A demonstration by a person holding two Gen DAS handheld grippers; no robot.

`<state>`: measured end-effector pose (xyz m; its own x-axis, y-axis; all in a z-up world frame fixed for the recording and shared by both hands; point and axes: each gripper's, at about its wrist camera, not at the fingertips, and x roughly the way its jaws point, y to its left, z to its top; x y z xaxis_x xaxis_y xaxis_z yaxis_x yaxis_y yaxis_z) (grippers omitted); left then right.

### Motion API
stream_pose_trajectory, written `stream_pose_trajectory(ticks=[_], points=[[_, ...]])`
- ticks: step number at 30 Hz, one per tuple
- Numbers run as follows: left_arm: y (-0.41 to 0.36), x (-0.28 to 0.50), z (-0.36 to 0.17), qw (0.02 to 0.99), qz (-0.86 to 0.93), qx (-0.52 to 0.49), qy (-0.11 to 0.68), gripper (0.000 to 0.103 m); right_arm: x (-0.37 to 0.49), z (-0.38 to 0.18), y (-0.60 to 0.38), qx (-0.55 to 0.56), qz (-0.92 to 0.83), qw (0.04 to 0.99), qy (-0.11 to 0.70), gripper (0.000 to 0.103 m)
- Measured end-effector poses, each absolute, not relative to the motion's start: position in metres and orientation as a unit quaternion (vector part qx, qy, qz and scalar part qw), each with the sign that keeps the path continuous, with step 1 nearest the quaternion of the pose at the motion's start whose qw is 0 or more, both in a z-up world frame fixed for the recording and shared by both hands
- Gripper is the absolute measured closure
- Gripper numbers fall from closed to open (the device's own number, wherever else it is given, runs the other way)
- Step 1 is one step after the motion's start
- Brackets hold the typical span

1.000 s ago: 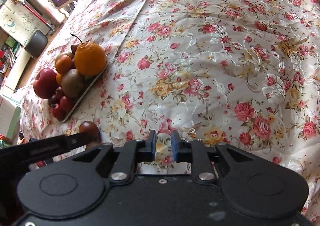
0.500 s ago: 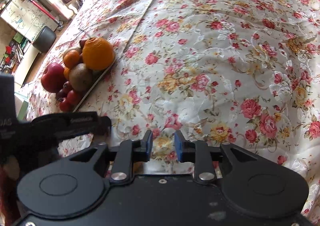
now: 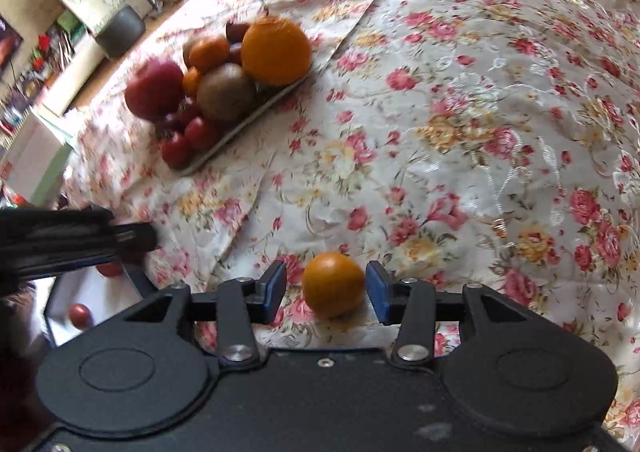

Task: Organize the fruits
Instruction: 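Close the left tool on a dark brown tomato while the right tool grasps an orange, then carry the dark tomato and orange into the white box and open both tools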

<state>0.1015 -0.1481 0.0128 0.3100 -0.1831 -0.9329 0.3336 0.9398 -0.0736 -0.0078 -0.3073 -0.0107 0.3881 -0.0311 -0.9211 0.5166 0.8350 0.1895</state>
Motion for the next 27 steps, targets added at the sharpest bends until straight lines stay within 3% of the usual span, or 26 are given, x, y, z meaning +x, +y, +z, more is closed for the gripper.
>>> stream_pose_trajectory(ticks=[10, 23, 27], points=[[-0.065, 0.086, 0.011, 0.825, -0.077, 0.073, 0.555, 0.059, 0.006, -0.027, -0.291, 0.188, -0.203, 0.791, 0.546, 0.056], [-0.021, 0.054, 0.005, 0.836, -0.07, 0.032, 0.544, 0.059, 0.014, -0.029, -0.282, 0.161, -0.222, 0.783, 0.558, 0.056], [-0.011, 0.05, 0.002, 0.838, -0.065, 0.02, 0.541, 0.059, 0.016, -0.03, -0.275, 0.136, -0.234, 0.783, 0.561, 0.063]])
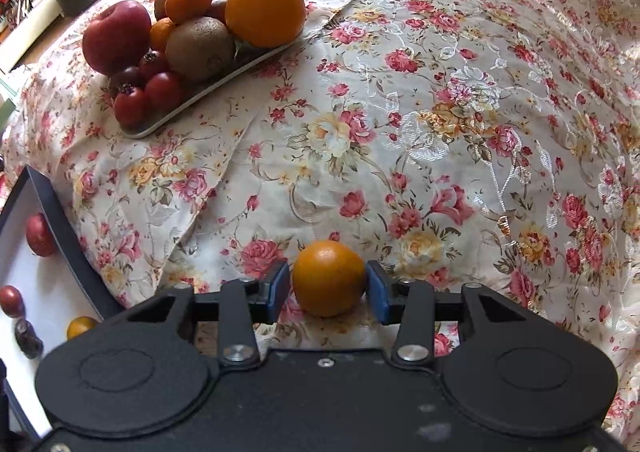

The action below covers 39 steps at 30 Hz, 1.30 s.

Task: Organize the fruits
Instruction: 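Carry the dark tomato and orange into the white box and open both tools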

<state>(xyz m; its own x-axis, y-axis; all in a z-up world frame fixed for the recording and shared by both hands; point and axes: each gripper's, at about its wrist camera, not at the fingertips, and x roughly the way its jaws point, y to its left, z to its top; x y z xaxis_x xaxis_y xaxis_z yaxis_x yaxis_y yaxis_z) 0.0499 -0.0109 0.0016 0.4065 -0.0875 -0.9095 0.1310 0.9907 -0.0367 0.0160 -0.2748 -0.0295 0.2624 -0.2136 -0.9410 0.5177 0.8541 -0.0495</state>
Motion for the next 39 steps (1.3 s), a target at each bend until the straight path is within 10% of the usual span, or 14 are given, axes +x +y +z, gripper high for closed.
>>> stream_pose_trajectory(ticks=[39], points=[[0.036, 0.057, -0.022, 0.816, -0.022, -0.08, 0.572, 0.059, 0.088, 0.007, -0.085, 0.061, -0.001, 0.813, 0.579, 0.062]])
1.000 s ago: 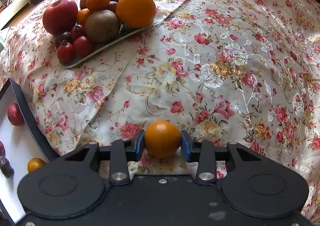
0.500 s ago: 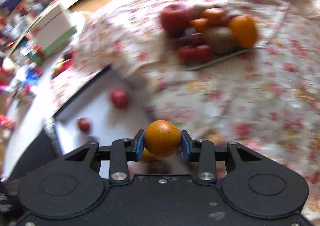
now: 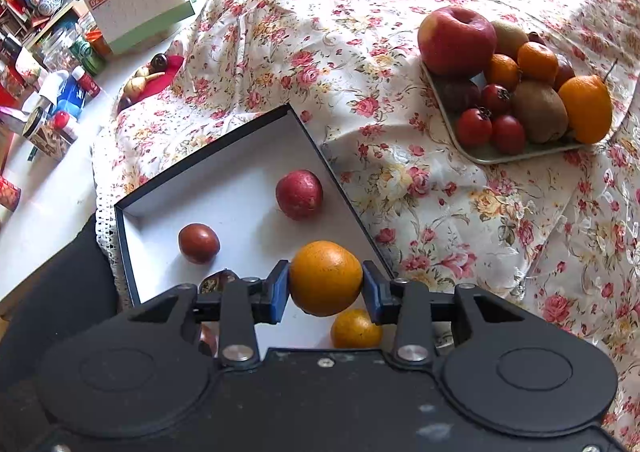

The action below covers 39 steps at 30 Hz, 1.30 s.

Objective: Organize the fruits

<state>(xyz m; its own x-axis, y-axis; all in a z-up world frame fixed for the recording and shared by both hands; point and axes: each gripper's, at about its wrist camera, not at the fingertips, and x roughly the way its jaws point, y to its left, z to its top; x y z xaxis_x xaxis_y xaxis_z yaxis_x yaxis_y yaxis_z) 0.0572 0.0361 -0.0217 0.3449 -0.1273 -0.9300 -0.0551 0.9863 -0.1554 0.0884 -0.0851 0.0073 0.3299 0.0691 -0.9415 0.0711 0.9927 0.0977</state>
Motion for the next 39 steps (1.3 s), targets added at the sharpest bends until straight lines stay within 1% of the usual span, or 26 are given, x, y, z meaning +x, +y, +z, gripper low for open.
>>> stream_pose_trajectory(ticks=[7, 17, 23, 32, 39], points=[[0.037, 0.048, -0.016, 0.829, -0.018, -0.077, 0.554, 0.059, 0.078, 0.016, -0.083, 0.057, -0.003, 0.827, 0.56, 0.063], [0.04, 0.026, -0.004, 0.858, 0.001, -0.073, 0.509, 0.06, 0.019, 0.028, -0.101, 0.052, -0.006, 0.844, 0.534, 0.063], [0.031, 0.011, -0.007, 0.857, -0.014, -0.071, 0.51, 0.06, -0.01, 0.027, -0.112, 0.049, -0.013, 0.847, 0.529, 0.063], [0.027, -0.001, -0.003, 0.87, 0.003, -0.063, 0.49, 0.06, -0.03, 0.033, -0.114, 0.035, -0.001, 0.852, 0.522, 0.063], [0.024, -0.003, -0.005, 0.868, 0.012, -0.061, 0.493, 0.06, -0.038, 0.021, -0.112, 0.013, -0.004, 0.848, 0.53, 0.063]])
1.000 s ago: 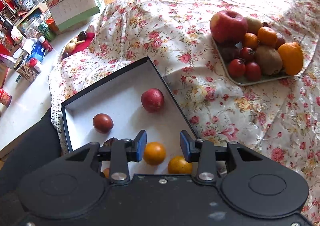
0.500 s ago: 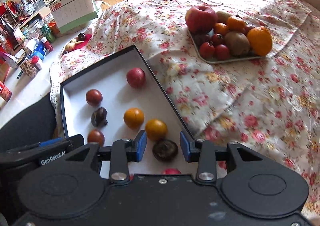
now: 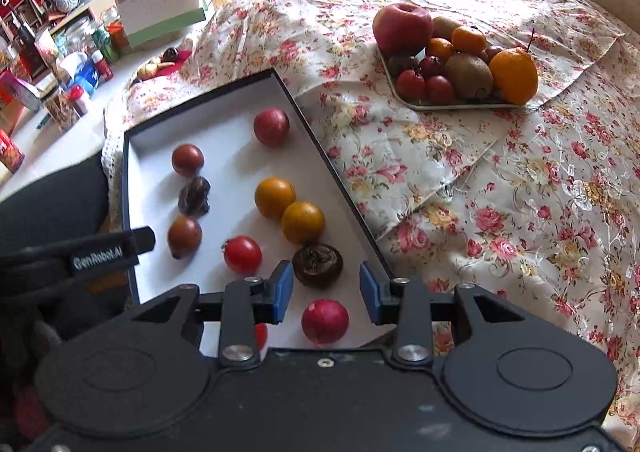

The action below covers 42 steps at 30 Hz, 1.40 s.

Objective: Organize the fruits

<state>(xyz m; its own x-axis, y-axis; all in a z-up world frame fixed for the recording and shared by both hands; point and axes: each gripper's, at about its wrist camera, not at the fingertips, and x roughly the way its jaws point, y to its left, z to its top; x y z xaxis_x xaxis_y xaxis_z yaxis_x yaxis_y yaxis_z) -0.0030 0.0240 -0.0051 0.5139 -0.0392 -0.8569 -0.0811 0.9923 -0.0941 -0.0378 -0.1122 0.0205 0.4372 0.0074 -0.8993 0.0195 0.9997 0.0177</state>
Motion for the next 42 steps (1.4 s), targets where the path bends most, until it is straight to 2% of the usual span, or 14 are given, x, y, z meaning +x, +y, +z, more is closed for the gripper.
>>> stream_pose_trajectory(ticks=[14, 42], points=[[0.012, -0.004, -0.008, 0.864, -0.002, -0.035, 0.502, 0.06, -0.034, 0.007, -0.118, 0.008, -0.029, 0.825, 0.564, 0.063], [0.006, -0.003, -0.01, 0.862, -0.014, -0.018, 0.507, 0.06, -0.033, 0.004, -0.117, 0.002, -0.038, 0.817, 0.575, 0.063]])
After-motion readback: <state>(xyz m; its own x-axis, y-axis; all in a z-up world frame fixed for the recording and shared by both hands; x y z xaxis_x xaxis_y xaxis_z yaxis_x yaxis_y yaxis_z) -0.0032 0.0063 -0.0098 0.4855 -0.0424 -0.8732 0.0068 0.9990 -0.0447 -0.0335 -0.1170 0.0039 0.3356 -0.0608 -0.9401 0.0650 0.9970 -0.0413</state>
